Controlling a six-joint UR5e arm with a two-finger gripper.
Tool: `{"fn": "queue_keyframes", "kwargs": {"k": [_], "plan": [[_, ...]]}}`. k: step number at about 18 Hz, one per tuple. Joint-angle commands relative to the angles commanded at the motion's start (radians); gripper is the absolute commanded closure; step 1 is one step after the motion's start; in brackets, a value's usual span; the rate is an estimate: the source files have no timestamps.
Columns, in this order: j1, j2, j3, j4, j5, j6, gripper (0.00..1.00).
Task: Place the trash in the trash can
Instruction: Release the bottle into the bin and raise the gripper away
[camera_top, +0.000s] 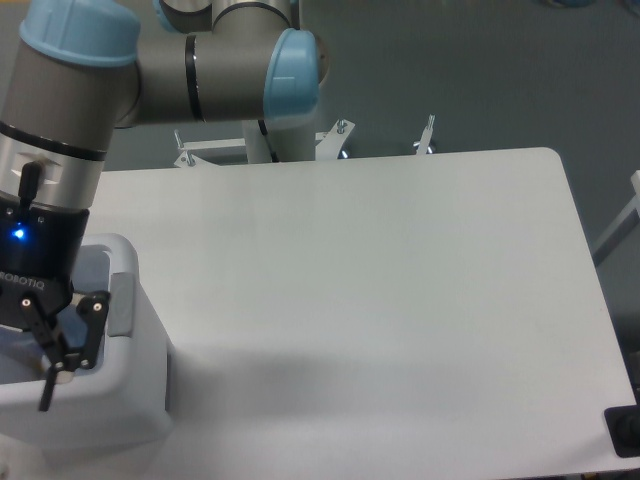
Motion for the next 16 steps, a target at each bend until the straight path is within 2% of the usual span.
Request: {"fn": "queue_keyframes", "kwargs": {"k": [3,5,7,10,11,14,16], "plan": [[0.097,0.04,0.005,0.0,-0.003,0.02,0.0],[0.137,0.057,-0.005,-0.008,0.008,0.147,0.0],[0.201,0.086,-0.015,-0.029,0.102,0.263,0.0],[0.259,0.127,-0.057,-0.052,0.213,0.377,0.0],[0.279,0.136,-0.072,-0.073,0.233,0.443,0.0],[0.328,0.175,-0.106,-0.196,0.29,0.679,0.0],[0.356,0.186,-0.124,-0.222,0.314,0.771,0.0]]}}
